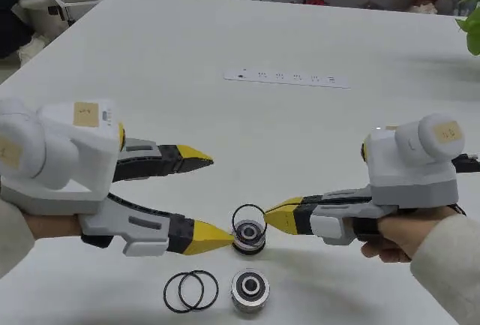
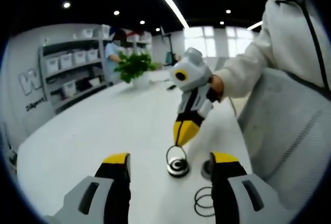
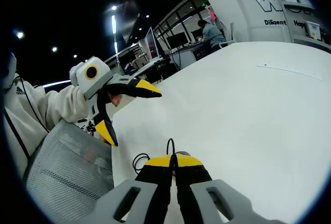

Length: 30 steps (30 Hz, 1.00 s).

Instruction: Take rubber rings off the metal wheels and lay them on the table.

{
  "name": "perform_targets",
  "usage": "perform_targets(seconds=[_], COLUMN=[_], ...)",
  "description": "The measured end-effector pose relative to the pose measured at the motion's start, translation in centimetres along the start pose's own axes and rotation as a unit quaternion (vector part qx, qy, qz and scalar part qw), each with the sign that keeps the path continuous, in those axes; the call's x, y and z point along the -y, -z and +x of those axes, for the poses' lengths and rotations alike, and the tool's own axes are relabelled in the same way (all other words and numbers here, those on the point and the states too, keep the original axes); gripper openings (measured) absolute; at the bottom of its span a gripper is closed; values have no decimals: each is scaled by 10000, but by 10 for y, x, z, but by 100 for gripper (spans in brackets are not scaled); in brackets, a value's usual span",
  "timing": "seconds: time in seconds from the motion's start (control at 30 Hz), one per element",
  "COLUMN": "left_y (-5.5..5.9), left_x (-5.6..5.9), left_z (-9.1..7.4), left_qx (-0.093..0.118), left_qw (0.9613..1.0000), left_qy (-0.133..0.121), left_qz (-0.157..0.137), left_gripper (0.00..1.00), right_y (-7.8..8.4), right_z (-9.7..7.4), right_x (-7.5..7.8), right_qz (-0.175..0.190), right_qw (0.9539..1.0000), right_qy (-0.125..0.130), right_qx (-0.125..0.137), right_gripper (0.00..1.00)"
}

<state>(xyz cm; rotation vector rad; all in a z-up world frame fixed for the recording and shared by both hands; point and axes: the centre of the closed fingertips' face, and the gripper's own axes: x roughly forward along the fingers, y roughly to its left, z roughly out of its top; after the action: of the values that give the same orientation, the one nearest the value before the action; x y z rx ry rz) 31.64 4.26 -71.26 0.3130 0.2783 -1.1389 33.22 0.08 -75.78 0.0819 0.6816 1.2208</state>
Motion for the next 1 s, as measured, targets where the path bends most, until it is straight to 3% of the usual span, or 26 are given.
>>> perform_targets(seconds=[0.17, 0.27, 0.57, 0.73, 0.9, 1.0], left_y=[-6, -3, 0, 1, 10, 11], left_x=[0, 2, 8, 10, 14, 16], left_z=[-18, -26, -50, -67, -82, -89], left_qx=[87, -31, -72, 51, -57, -12], left_qw=[9999, 9999, 9997, 9987, 9977, 9969], left_qy=[-129, -154, -254, -491, -668, -750], left_qz=[-57, 35, 1, -97, -139, -243], left_gripper=[66, 67, 75, 78, 82, 83], right_y=[-3, -5, -11, -10, -12, -12], right_z=[-2, -2, -3, -3, -2, 1], right_x=[-1, -3, -17, -26, -35, -43], right_qz=[-52, -84, -229, -249, -270, -298], right_qw=[10000, 10000, 9996, 9995, 9992, 9989], right_qy=[0, -10, -134, -201, -275, -333], right_qx=[17, 19, -9, -64, -84, -120], right_gripper=[0, 0, 0, 0, 0, 0])
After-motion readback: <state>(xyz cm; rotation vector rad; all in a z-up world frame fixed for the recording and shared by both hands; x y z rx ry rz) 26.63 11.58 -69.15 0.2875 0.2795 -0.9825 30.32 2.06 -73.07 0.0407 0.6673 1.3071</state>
